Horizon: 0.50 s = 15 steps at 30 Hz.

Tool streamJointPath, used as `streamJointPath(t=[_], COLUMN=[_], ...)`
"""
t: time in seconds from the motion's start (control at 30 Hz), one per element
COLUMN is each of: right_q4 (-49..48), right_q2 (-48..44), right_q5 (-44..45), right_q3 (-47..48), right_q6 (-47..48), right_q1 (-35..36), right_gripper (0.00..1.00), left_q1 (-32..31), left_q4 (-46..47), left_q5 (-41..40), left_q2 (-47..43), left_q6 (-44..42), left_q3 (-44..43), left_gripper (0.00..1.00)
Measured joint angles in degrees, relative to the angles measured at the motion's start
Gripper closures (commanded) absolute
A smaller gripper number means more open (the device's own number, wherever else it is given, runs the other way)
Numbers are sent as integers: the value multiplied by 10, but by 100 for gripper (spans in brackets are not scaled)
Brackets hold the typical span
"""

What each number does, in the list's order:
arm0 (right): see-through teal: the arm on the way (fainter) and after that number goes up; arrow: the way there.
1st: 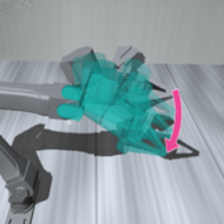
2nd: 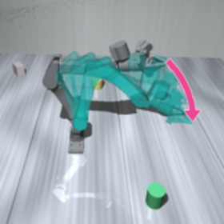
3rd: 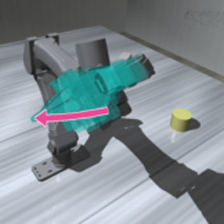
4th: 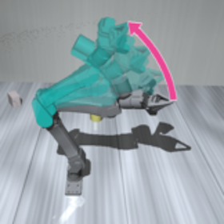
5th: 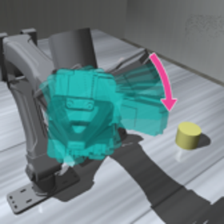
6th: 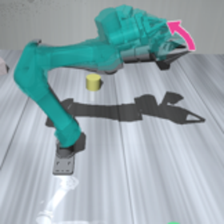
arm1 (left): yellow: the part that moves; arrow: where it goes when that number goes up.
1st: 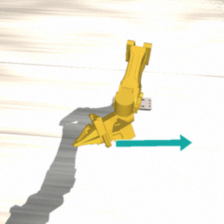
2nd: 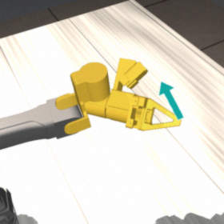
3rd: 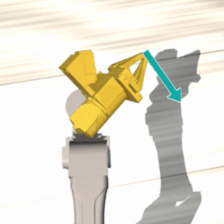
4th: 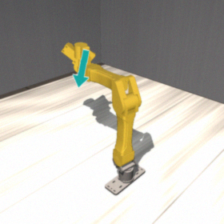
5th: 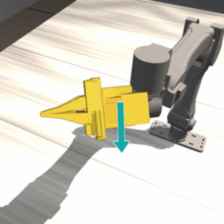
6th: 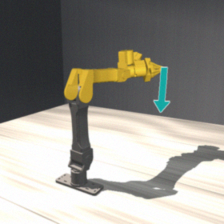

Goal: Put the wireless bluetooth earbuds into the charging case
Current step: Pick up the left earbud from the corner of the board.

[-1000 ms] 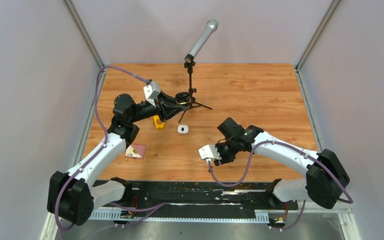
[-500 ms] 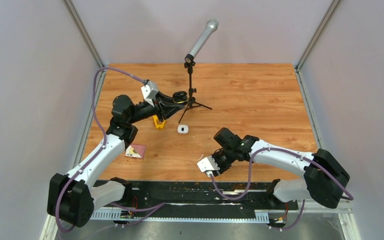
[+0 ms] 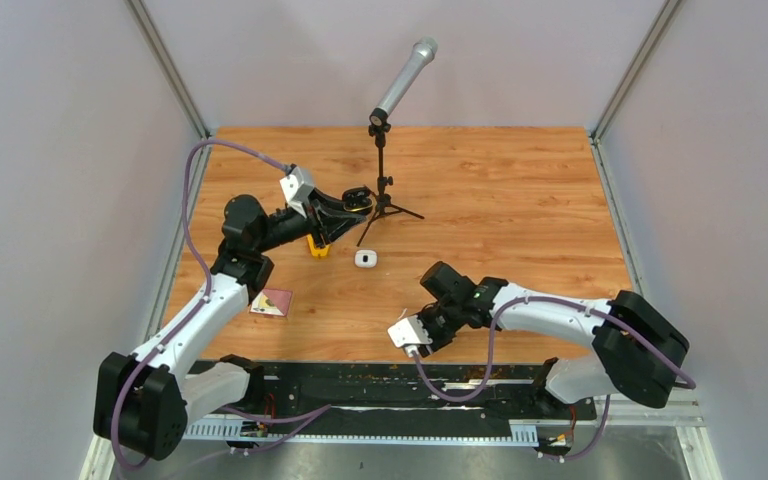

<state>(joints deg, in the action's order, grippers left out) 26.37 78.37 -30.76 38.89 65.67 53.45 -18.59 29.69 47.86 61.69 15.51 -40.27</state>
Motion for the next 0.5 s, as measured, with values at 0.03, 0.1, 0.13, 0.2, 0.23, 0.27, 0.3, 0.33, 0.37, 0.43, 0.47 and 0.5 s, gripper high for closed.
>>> streamJointPath(t=[0.03, 0.1, 0.13, 0.2, 0.23, 0.27, 0.3, 0.33, 0.37, 0.43, 0.47, 0.5], right_q4=[-3, -10, -14, -28, -34, -40, -44, -49, -52, -55, -57, -57], right_q2=[1, 4, 6, 7, 7, 8, 9, 11, 12, 12, 12, 12], right_q5=[3, 13, 20, 33, 40, 45, 50, 53, 56, 58, 58, 58], right_q3=[-2, -6, -8, -14, -17, -19, -21, -21, -21, -21, -21, -21], right_q6=[-1, -3, -5, -10, -12, -13, -14, -16, -16, -17, -17, -17], right_q1=[1, 3, 5, 7, 9, 11, 12, 14, 16, 17, 18, 19], right_gripper=[63, 64, 64, 65, 65, 65, 65, 64, 64, 63, 63, 63], left_q1=[0, 0, 0, 0, 0, 0, 0, 0, 0, 1, 2, 2], left_q4=[0, -2, -3, -3, -3, -3, -3, -3, -3, -3, -3, -3], left_q5=[0, 0, 0, 0, 0, 0, 0, 0, 0, 0, 0, 0], left_q2=[-2, -6, -7, -9, -9, -10, -11, -11, -12, -13, -13, -13], left_q6=[1, 3, 3, 4, 5, 5, 5, 5, 5, 5, 5, 5], left_q3=[4, 11, 13, 15, 15, 16, 16, 16, 16, 16, 16, 17], left_gripper=[100, 100, 100, 100, 100, 100, 100, 100, 100, 100, 100, 100])
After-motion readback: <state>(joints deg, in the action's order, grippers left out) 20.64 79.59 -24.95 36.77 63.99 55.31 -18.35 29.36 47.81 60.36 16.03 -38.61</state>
